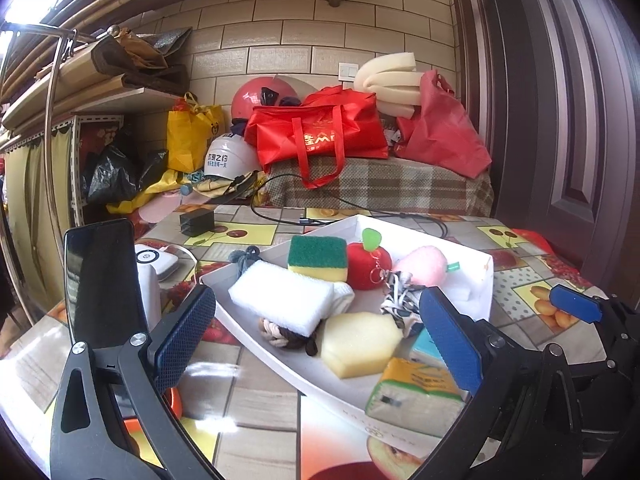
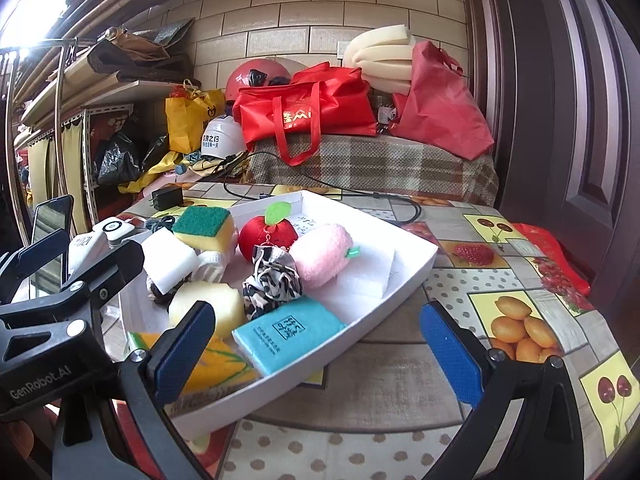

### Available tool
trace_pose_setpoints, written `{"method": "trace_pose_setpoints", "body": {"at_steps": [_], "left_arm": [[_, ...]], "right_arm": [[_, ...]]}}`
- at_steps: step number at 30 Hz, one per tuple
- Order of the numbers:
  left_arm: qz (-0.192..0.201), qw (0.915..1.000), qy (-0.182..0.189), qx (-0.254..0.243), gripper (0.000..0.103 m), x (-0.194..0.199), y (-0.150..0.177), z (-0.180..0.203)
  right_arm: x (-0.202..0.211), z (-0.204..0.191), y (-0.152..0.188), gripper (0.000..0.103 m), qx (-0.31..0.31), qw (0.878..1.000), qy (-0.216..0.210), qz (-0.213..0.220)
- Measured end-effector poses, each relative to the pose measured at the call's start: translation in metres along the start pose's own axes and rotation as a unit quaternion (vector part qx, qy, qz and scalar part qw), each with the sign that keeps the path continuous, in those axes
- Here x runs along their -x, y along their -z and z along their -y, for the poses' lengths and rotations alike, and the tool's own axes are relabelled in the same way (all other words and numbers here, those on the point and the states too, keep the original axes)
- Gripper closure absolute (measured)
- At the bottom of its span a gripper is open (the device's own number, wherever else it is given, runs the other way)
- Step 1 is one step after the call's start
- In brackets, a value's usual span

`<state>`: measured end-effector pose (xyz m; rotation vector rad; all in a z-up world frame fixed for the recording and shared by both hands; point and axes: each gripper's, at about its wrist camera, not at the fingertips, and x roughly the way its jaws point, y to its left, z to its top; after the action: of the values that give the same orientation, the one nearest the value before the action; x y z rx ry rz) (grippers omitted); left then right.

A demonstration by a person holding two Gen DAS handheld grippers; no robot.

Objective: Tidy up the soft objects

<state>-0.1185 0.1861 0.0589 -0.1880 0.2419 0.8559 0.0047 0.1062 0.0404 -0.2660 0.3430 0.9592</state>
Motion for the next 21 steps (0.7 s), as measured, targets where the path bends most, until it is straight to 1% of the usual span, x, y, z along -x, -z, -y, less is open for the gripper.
{"method": "trace_pose_setpoints", "body": {"at_steps": [11, 17, 20, 21], "left_arm": [[0.0, 0.9998, 0.021, -0.008, 0.0, 0.029, 0.009, 0.013], [-0.021, 0.9979, 0.059, -0.015, 0.0, 0.047, 0.018, 0.026], [-0.025, 0.996, 0.084, -0.02, 0.0, 0.059, 0.023, 0.033], [-0.025, 0.9957, 0.087, -0.02, 0.0, 0.063, 0.024, 0.035]], "right_arm": [[0.024, 0.009, 0.012, 0.0, -0.003, 1.0, -0.002, -0.004], [0.049, 0.026, 0.027, 0.0, -0.001, 1.0, -0.012, -0.015], [0.07, 0.036, 0.036, 0.0, 0.003, 1.0, -0.009, -0.005], [0.077, 0.04, 0.038, 0.0, 0.004, 1.0, -0.008, 0.002]]}}
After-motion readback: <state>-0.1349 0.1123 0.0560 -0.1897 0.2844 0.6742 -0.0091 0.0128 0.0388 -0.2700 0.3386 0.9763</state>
